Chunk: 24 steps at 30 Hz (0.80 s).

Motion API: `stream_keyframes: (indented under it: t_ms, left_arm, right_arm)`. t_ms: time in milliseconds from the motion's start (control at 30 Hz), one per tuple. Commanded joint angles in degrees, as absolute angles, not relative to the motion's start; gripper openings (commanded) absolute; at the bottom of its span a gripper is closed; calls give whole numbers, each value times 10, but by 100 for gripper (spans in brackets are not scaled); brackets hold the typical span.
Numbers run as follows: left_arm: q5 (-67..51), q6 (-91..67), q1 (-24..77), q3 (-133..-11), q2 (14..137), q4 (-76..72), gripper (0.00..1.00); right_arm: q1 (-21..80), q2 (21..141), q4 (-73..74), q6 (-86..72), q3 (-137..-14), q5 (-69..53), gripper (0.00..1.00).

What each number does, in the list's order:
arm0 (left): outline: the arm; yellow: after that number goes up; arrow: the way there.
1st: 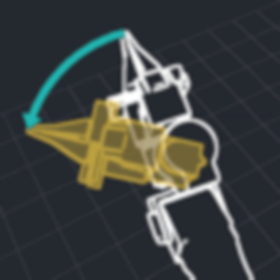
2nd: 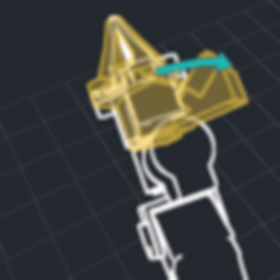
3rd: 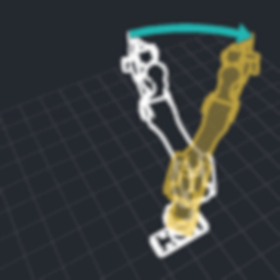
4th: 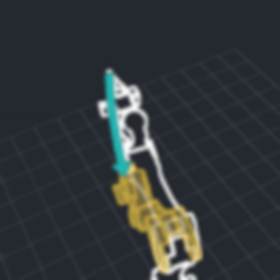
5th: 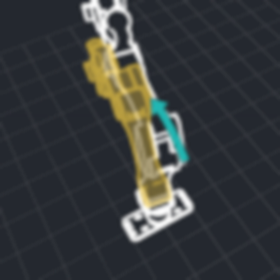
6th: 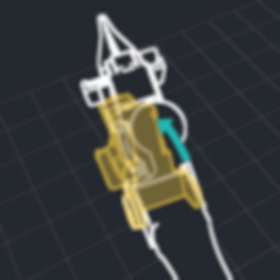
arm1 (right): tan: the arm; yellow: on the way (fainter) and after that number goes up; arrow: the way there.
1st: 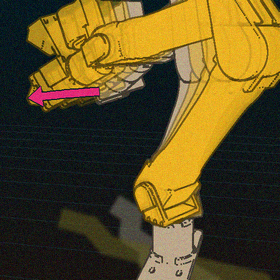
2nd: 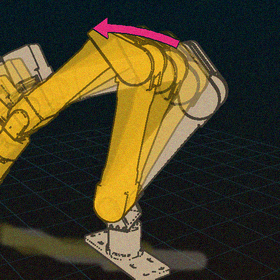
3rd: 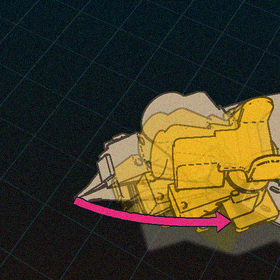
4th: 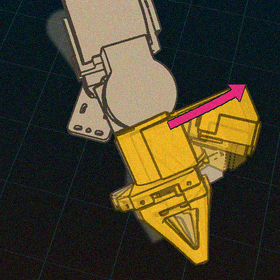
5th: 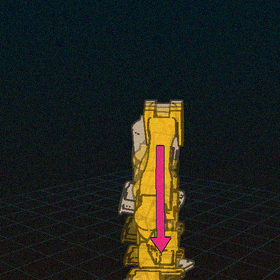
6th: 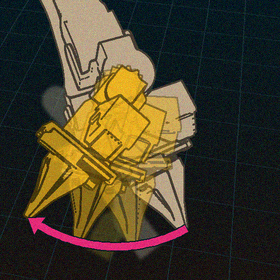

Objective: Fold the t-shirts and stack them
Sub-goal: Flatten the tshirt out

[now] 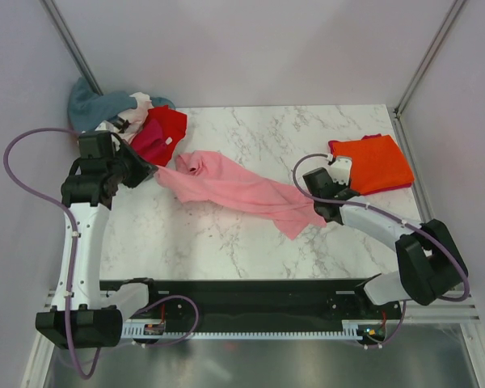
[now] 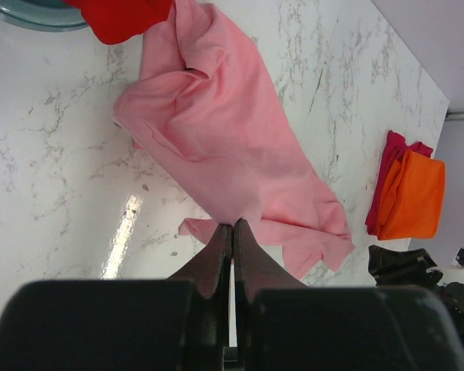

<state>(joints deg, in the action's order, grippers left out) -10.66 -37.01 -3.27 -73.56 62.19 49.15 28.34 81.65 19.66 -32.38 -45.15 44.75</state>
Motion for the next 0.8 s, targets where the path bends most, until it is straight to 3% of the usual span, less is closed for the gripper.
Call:
stream_keyframes:
  t_ms: [0, 500, 767]
  left_arm:
    - [-114, -349, -38, -751, 616, 474, 2]
    - [-116, -345, -38, -687, 599, 458, 2]
    - [-119, -340, -38, -658, 587, 452, 2]
  right_arm:
    - [270, 797, 200, -336, -453, 417, 44]
    - [248, 760, 185, -388, -453, 252, 52]
    - [167, 773, 116, -414, -394, 133, 51]
